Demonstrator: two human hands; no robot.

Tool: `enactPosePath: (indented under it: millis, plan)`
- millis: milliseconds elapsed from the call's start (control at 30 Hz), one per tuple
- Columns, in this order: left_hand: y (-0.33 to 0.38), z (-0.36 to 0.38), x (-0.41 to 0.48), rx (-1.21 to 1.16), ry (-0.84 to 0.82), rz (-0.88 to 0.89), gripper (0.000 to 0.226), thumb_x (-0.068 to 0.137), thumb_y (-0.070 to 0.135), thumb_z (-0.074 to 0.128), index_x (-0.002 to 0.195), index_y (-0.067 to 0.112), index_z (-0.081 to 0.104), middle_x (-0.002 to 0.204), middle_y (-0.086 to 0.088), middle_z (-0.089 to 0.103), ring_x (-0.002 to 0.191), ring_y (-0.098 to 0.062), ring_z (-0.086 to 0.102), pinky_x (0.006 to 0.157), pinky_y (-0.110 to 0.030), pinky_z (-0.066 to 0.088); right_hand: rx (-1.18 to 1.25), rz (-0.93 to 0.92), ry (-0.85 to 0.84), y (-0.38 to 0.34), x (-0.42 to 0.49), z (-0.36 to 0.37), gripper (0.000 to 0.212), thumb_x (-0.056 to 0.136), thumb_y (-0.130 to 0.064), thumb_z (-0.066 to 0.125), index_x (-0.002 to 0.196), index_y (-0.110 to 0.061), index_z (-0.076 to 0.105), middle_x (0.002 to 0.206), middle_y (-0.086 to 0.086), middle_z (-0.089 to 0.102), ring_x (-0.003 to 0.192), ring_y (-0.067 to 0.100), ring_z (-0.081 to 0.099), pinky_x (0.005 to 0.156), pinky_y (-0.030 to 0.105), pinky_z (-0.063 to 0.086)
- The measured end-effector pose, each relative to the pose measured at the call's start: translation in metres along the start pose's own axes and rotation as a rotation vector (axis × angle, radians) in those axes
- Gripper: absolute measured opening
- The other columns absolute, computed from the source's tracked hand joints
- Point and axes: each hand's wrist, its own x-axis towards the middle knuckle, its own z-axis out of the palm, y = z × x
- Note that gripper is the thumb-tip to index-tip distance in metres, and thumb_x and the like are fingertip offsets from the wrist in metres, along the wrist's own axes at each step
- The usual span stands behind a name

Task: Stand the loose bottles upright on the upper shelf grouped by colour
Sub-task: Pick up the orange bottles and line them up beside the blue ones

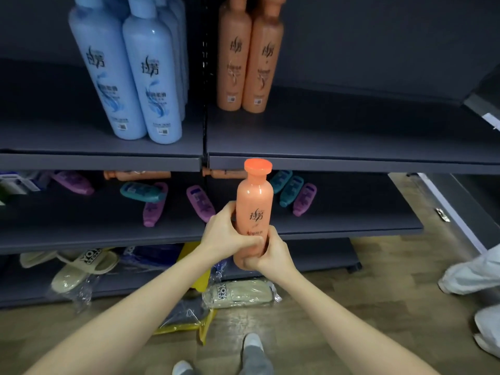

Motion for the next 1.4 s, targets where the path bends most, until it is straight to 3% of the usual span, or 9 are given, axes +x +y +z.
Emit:
enactPosePath:
  millis: [200, 433, 533, 667, 767, 833, 1100, 1267, 1400]
  plan:
    - [0.021, 0.034, 0.024, -0.015, 0.102, -0.034, 0.065, 0.057, 0.02, 0.087, 0.113, 0.016, 0.054, 0.103, 0.005, 0.064, 0.095, -0.013, 0.062, 0.084, -0.034, 0.052, -0.049, -0.09, -0.063, 0.006, 0.024, -0.045, 0.066, 0.07, -0.015, 0.077, 0.127, -0.015, 0.044, 0.107, -0.007, 0.056, 0.087, 0.004, 0.056, 0.063, 0.009, 0.042]
    - [0.055, 0.055, 0.045, -0.046, 0.175, -0.002, 0.066, 0.057, 0.015, 0.086, 0.112, 0.02, 0.049, 0.1, 0.01, 0.061, 0.091, -0.008, 0.06, 0.078, -0.024, 0.049, -0.061, -0.198, -0.032, 0.007, 0.044, -0.085, 0.064, 0.068, -0.025, 0.078, 0.122, -0.019, 0.044, 0.11, -0.006, 0.059, 0.098, 0.012, 0.059, 0.084, 0.032, 0.053]
    - [0.069, 0.056, 0.05, -0.073, 0.228, 0.024, 0.068, 0.057, 0.013, 0.086, 0.11, 0.024, 0.044, 0.096, 0.015, 0.058, 0.09, -0.005, 0.059, 0.077, -0.025, 0.05, -0.053, -0.257, -0.015, 0.0, 0.049, -0.098, 0.062, 0.068, -0.027, 0.077, 0.122, -0.02, 0.046, 0.107, -0.008, 0.058, 0.097, 0.012, 0.059, 0.084, 0.032, 0.052]
    - [0.086, 0.051, 0.054, -0.074, 0.301, 0.057, 0.071, 0.052, 0.026, 0.085, 0.111, 0.023, 0.047, 0.101, 0.01, 0.061, 0.096, -0.011, 0.062, 0.082, -0.035, 0.054, -0.029, -0.335, -0.015, -0.017, 0.052, -0.113, 0.061, 0.069, -0.028, 0.078, 0.122, -0.02, 0.049, 0.104, -0.01, 0.058, 0.096, 0.012, 0.06, 0.082, 0.03, 0.052]
    - [0.098, 0.042, 0.056, -0.078, 0.341, 0.091, 0.079, 0.041, 0.048, 0.073, 0.111, 0.023, 0.048, 0.101, 0.011, 0.063, 0.096, -0.012, 0.063, 0.08, -0.034, 0.055, -0.013, -0.385, -0.023, -0.03, 0.053, -0.121, 0.06, 0.069, -0.03, 0.078, 0.121, -0.02, 0.05, 0.104, -0.011, 0.058, 0.097, 0.012, 0.06, 0.084, 0.034, 0.053]
    - [0.106, 0.036, 0.058, -0.077, 0.36, 0.112, 0.08, 0.04, 0.052, 0.069, 0.112, 0.024, 0.048, 0.1, 0.014, 0.062, 0.095, -0.01, 0.063, 0.078, -0.033, 0.055, 0.007, -0.41, -0.027, -0.039, 0.054, -0.124, 0.06, 0.069, -0.029, 0.078, 0.121, -0.021, 0.05, 0.104, -0.011, 0.059, 0.098, 0.012, 0.06, 0.084, 0.034, 0.053]
    - [0.131, 0.003, 0.073, -0.084, 0.401, 0.19, 0.065, 0.05, 0.032, 0.075, 0.108, 0.027, 0.047, 0.094, 0.022, 0.059, 0.088, 0.003, 0.06, 0.072, -0.02, 0.051, 0.047, -0.477, -0.003, -0.081, 0.065, -0.13, 0.061, 0.069, -0.028, 0.079, 0.122, -0.02, 0.05, 0.101, -0.014, 0.057, 0.095, 0.008, 0.059, 0.082, 0.028, 0.053]
    - [0.14, -0.025, 0.091, -0.055, 0.408, 0.236, 0.061, 0.058, 0.02, 0.085, 0.107, 0.026, 0.048, 0.094, 0.017, 0.06, 0.089, -0.005, 0.061, 0.073, -0.02, 0.051, 0.076, -0.503, 0.042, -0.108, 0.079, -0.126, 0.056, 0.07, -0.026, 0.079, 0.118, -0.021, 0.051, 0.101, -0.012, 0.06, 0.094, 0.009, 0.061, 0.079, 0.029, 0.054]
    - [0.146, -0.048, 0.108, -0.046, 0.413, 0.257, 0.062, 0.056, 0.025, 0.084, 0.106, 0.031, 0.048, 0.096, 0.014, 0.061, 0.089, -0.004, 0.062, 0.076, -0.024, 0.051, 0.091, -0.506, 0.064, -0.132, 0.094, -0.121, 0.055, 0.07, -0.026, 0.079, 0.117, -0.02, 0.052, 0.103, -0.008, 0.063, 0.093, 0.011, 0.062, 0.079, 0.03, 0.055]
